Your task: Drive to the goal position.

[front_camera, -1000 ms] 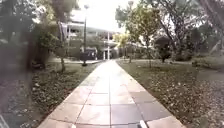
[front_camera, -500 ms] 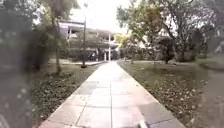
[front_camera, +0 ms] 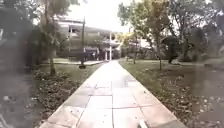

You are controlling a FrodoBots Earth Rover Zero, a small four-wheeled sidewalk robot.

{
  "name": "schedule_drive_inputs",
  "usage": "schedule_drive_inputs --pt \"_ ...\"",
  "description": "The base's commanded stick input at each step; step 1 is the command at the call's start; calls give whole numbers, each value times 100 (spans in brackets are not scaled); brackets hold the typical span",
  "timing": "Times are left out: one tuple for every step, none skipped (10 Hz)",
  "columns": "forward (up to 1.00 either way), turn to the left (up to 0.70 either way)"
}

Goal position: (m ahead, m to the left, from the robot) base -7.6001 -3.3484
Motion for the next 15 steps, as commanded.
schedule_drive_inputs --pt "100 -1" --pt "100 -8" --pt "100 -20" --pt "100 -24" --pt "100 -27" --pt "100 -33" --pt "100 -15" --pt "100 0" --pt "100 0" --pt "100 0" --pt "100 0" --pt "100 0" --pt "100 0" --pt "100 0" --pt "100 0"
